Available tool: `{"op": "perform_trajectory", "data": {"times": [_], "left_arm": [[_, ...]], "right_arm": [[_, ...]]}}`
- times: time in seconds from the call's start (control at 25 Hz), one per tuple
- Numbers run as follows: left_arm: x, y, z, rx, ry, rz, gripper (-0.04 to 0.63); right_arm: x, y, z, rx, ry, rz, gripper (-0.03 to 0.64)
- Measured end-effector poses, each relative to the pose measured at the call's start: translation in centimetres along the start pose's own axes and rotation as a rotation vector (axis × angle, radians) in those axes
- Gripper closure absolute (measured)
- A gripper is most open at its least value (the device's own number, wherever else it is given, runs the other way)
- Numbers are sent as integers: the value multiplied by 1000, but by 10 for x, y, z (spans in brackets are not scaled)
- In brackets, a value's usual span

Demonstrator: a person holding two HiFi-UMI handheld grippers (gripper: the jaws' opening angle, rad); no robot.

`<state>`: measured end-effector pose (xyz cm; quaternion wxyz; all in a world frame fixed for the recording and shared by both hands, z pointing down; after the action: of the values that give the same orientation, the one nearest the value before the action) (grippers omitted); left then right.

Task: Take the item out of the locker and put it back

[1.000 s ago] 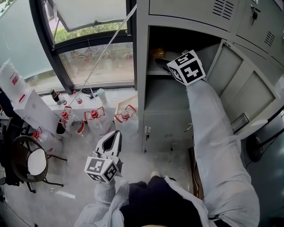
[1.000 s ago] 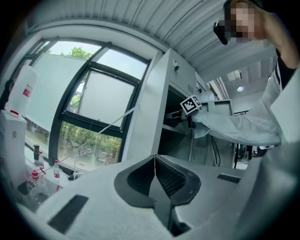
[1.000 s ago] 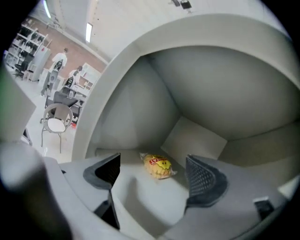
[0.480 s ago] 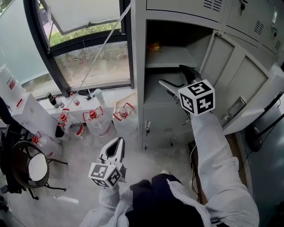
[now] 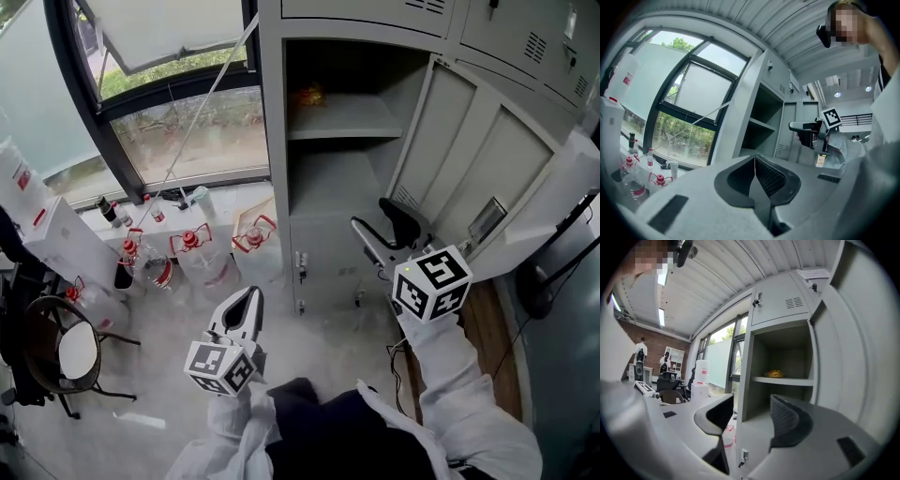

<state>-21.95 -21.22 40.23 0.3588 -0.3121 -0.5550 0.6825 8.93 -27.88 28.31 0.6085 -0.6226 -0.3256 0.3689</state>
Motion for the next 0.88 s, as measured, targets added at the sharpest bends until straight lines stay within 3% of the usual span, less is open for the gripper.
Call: {"op": "perform_trajectory", "data": {"times": [0.12, 0.28, 0.64, 0.88], "left_arm": [[-4, -1, -19, 11, 1, 7, 584], [-10, -5, -47, 10, 0, 12, 584], [-5, -19, -116, -7, 10, 17, 584], [8, -36, -149, -8, 19, 26, 584]], "right_arm": [[31, -19, -3, -67, -63, -31, 496], [75, -41, -7, -127, -92, -38, 618], [151, -89, -16, -140, -141, 19, 618], [179, -115, -11, -174, -118, 40, 618]]}}
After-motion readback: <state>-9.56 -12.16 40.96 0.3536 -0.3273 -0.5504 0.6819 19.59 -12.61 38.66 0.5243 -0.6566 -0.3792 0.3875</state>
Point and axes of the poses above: the fingertips, and each gripper's own axes: x backward along the fingers, z to its left, y out of its top, the point moved 10 cm from there along x, backward along the fingers, and after that the axes turned 3 degrees about -x, right-handed, at the moved point
